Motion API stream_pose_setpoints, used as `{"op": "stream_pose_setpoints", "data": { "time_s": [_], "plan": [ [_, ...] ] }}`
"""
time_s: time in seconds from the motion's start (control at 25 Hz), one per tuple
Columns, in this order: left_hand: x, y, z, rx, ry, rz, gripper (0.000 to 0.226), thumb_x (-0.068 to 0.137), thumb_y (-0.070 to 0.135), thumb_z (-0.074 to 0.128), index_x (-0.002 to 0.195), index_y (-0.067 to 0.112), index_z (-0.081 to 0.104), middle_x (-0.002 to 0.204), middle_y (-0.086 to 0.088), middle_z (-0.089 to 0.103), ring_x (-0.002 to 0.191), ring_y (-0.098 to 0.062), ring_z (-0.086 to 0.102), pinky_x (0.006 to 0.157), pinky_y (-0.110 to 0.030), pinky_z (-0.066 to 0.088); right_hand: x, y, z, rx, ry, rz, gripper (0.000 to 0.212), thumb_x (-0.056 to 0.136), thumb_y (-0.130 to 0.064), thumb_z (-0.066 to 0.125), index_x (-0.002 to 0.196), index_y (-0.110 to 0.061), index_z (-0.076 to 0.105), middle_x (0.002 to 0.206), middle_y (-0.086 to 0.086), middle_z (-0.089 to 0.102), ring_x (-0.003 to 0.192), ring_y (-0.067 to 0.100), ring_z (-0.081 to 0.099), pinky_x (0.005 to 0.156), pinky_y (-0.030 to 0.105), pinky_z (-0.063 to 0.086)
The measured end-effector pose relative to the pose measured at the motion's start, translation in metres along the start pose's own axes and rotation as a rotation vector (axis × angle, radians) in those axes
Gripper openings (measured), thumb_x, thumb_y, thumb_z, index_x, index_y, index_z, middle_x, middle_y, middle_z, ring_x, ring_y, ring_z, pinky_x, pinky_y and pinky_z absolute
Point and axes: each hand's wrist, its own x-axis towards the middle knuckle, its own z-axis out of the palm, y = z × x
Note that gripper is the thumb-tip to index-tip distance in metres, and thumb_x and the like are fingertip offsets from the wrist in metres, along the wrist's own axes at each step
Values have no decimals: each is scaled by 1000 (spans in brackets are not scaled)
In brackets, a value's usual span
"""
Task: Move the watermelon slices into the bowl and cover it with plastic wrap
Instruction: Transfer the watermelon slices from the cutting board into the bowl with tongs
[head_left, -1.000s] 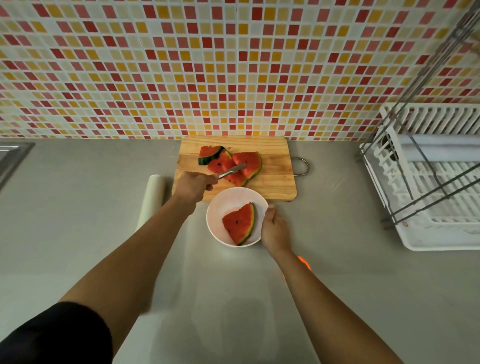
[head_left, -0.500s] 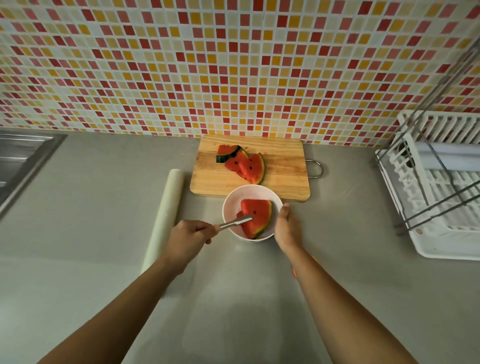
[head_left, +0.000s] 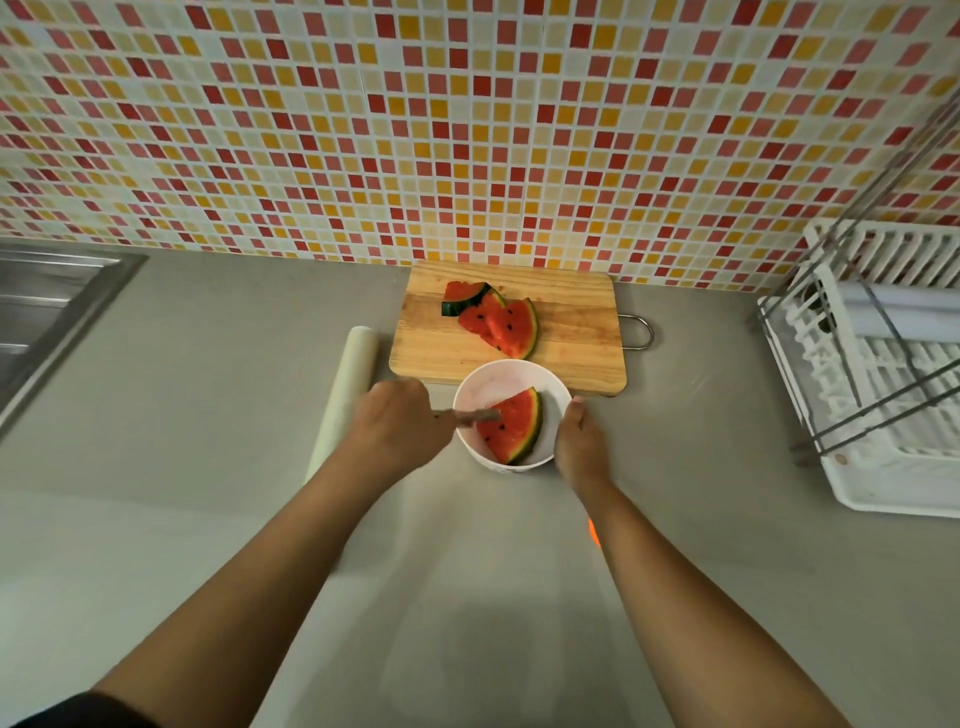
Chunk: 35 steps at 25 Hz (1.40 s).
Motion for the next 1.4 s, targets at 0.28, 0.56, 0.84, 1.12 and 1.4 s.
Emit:
{"op": "stream_pose_setpoints", "data": {
  "time_s": [0.28,0.56,0.84,1.12,1.4],
  "plan": [
    [71,-9,15,-526,106,-198,45,86,44,59,76,1,68,72,-7,64,63,-19,54,62,-31,48,2,4,0,3,-5,-28,60,98,-45,16,123,-8,57,129,19,57,120,37,51,97,41,37],
    [117,1,42,-647,50,-233,32,85,42,61,62,19,58,65,1,59,60,-13,51,62,-28,44,7,8,1,-17,11,-21,61,97,-47,16,119,-9,59,123,19,61,116,36,53,94,42,40],
    [126,6,61,-961,52,-326,14,80,26,72,74,18,63,68,1,61,61,-12,54,51,-25,37,9,9,1,-18,16,-15,60,97,-48,16,117,-12,61,122,16,62,113,34,55,89,37,39],
    [109,-5,34,-1159,-14,-296,14,80,16,70,84,3,70,61,-1,48,42,-8,33,37,-18,27,8,8,-1,-34,1,-42,59,98,-45,15,122,-12,57,127,17,59,118,35,52,93,40,38],
    [23,-50,54,-1071,-126,-245,25,79,22,72,69,-1,71,54,-4,44,42,-14,26,41,-24,20,5,6,-1,-52,4,-19,60,97,-47,13,130,-14,52,135,15,54,125,36,48,102,45,36]
  ]
}}
